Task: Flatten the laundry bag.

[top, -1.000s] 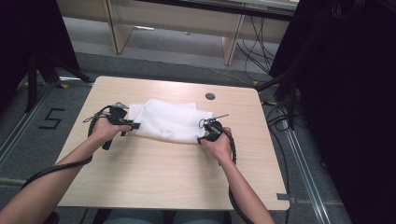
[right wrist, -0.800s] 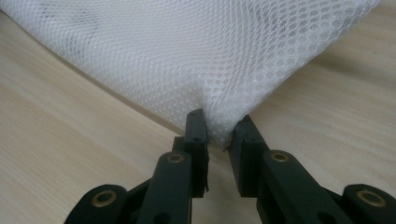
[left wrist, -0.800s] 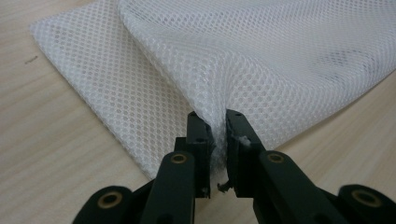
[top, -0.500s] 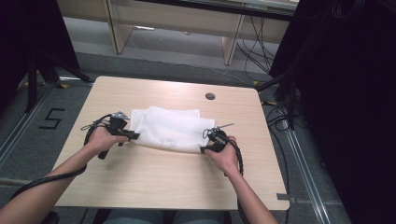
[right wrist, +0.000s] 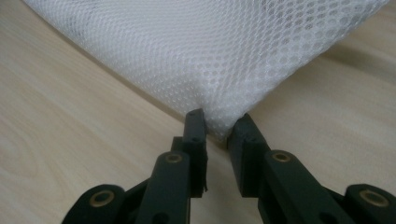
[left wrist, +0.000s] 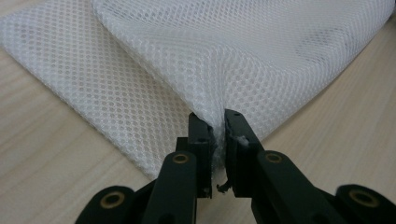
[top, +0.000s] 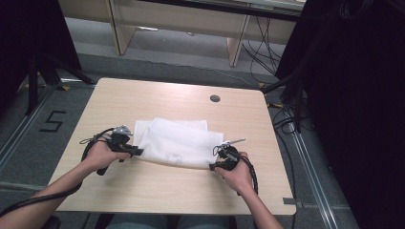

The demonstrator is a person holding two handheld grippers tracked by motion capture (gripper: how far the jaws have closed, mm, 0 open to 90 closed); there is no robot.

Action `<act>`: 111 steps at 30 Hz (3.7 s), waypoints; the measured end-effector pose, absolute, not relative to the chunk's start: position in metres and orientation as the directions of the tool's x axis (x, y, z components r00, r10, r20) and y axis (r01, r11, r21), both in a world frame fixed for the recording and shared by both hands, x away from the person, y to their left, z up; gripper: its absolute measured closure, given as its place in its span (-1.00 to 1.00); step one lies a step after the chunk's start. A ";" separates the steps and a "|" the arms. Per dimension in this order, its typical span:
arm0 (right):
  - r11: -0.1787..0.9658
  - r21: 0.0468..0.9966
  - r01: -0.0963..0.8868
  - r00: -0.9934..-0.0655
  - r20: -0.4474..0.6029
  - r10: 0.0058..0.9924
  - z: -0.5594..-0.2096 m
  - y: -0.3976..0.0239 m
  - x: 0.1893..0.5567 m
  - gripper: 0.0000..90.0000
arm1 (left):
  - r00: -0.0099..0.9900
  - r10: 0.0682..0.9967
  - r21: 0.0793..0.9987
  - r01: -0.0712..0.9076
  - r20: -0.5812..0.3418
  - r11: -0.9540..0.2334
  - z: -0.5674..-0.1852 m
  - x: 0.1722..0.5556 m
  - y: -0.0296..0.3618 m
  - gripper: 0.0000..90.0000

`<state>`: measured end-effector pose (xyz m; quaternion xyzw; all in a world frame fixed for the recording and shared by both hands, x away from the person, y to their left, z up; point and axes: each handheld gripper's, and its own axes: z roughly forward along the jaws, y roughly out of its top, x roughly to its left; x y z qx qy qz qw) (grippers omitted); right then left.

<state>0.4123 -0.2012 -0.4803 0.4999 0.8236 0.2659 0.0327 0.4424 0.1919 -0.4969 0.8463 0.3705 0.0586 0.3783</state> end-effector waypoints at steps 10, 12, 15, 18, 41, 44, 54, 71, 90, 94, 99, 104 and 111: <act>0.381 0.463 0.801 -0.515 0.208 0.831 -0.484 -0.205 0.400 0.71 | 0.735 0.660 0.675 0.568 -0.159 -0.470 -0.499 0.428 0.192 0.80; 0.371 0.467 0.803 -0.509 0.213 0.834 -0.483 -0.206 0.399 0.65 | 0.731 0.665 0.683 0.566 -0.154 -0.463 -0.499 0.428 0.194 0.78; 0.348 0.488 0.800 -0.497 0.215 0.841 -0.477 -0.210 0.398 0.55 | 0.723 0.675 0.697 0.561 -0.149 -0.447 -0.497 0.428 0.196 0.59; 0.317 0.532 0.785 -0.474 0.185 0.861 -0.465 -0.217 0.401 0.44 | 0.689 0.713 0.767 0.526 -0.132 -0.366 -0.483 0.429 0.204 0.32; 0.393 0.542 0.743 -0.509 0.075 0.858 -0.454 -0.163 0.530 -0.05 | 0.837 0.540 0.712 0.434 -0.092 -0.552 -0.490 0.428 0.126 0.78; 0.417 0.529 0.739 -0.511 0.036 0.859 -0.464 -0.162 0.538 -0.07 | 0.828 0.550 0.705 0.453 -0.108 -0.545 -0.494 0.428 0.127 0.77; 0.487 0.461 0.742 -0.561 0.027 0.828 -0.483 -0.159 0.538 0.32 | 0.828 0.553 0.681 0.460 -0.096 -0.570 -0.505 0.429 0.123 0.76; 0.589 0.425 0.687 -0.650 -0.001 0.760 -0.460 -0.147 0.518 1.00 | 0.827 0.553 0.684 0.461 -0.100 -0.566 -0.508 0.428 0.121 0.77; 0.591 0.551 0.588 -0.736 0.062 0.674 -0.413 -0.138 0.447 1.00 | 0.815 0.572 0.685 0.470 -0.093 -0.557 -0.508 0.426 0.120 0.79; 0.578 0.591 0.563 -0.744 0.057 0.666 -0.413 -0.138 0.438 1.00 | 0.817 0.569 0.689 0.464 -0.091 -0.557 -0.508 0.425 0.119 0.78; 0.542 0.640 0.545 -0.730 0.043 0.682 -0.418 -0.140 0.430 1.00 | 0.815 0.573 0.689 0.463 -0.084 -0.558 -0.508 0.424 0.119 0.76; 0.528 0.643 0.554 -0.718 0.048 0.695 -0.419 -0.144 0.432 1.00 | 0.818 0.573 0.725 0.427 -0.055 -0.540 -0.505 0.415 0.112 0.61; 0.513 0.654 0.556 -0.710 0.053 0.702 -0.414 -0.143 0.433 1.00 | 0.858 0.505 0.727 0.407 -0.096 -0.553 -0.503 0.401 0.085 0.76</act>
